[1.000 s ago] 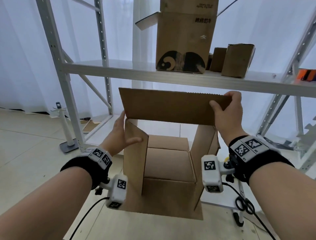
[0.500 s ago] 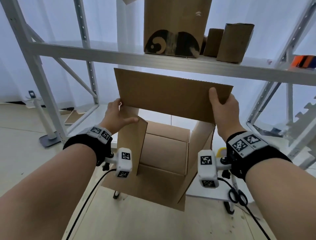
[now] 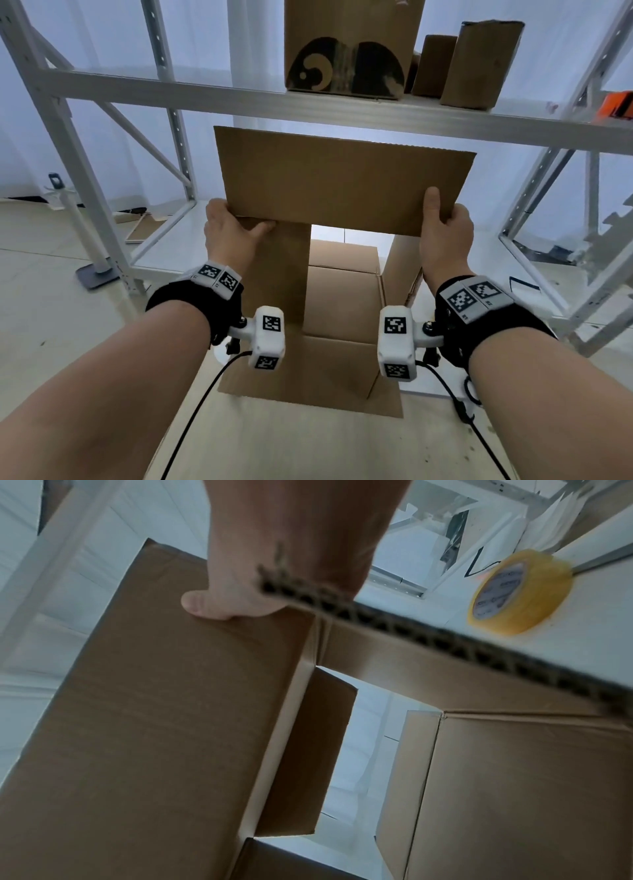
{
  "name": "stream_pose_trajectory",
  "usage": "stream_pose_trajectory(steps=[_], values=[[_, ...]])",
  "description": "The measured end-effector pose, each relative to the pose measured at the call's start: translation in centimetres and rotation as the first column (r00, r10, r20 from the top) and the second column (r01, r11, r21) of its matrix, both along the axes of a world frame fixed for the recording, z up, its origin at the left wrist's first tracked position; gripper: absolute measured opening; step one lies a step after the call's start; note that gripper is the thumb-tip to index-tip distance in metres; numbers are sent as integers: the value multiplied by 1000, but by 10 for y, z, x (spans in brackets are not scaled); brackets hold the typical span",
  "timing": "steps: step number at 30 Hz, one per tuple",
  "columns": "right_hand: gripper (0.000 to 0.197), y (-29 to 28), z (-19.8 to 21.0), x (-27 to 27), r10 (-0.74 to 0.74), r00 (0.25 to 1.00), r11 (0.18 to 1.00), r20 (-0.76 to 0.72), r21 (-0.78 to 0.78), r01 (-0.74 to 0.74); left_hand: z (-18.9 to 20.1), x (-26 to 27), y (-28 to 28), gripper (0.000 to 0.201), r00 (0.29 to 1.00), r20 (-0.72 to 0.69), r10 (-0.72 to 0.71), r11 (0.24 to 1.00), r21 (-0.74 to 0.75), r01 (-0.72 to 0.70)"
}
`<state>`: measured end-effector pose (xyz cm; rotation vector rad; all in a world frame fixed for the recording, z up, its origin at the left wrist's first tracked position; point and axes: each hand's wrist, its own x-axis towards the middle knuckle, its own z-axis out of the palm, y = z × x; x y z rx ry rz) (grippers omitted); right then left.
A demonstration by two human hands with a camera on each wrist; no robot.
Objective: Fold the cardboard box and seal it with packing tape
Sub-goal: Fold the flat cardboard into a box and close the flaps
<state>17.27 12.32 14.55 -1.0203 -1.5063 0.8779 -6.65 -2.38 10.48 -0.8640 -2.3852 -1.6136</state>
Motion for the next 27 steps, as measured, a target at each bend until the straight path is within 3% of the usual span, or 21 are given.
stream_pose_trajectory(steps=[13, 15, 17, 20, 23, 27], values=[[51, 9, -3, 2, 32, 996, 999, 79, -33, -30, -8, 0, -10, 47, 993, -115, -1, 1000, -27, -2], [53, 8, -1, 5, 42, 994, 999, 103, -33, -39, -7, 3, -16, 55, 994, -100, -52, 997, -60, 46], [54, 5, 1, 7, 66, 989, 997, 134, -41, -61, -4, 9, -24, 76, 993, -92, -68, 994, -97, 59], [52, 0, 8, 10, 102, 979, 993, 174, -70, -91, 10, 28, -32, 106, 971, -238, 1, 986, -160, -40], [50, -6, 16, 15, 168, 969, 982, 183, -117, -148, 36, 53, -30, 112, 866, -489, -102, 966, -256, -30], [45, -17, 21, 24, 259, 950, 964, 178, -114, -241, 76, 79, -14, 111, 626, -741, -243, 908, -400, -122]])
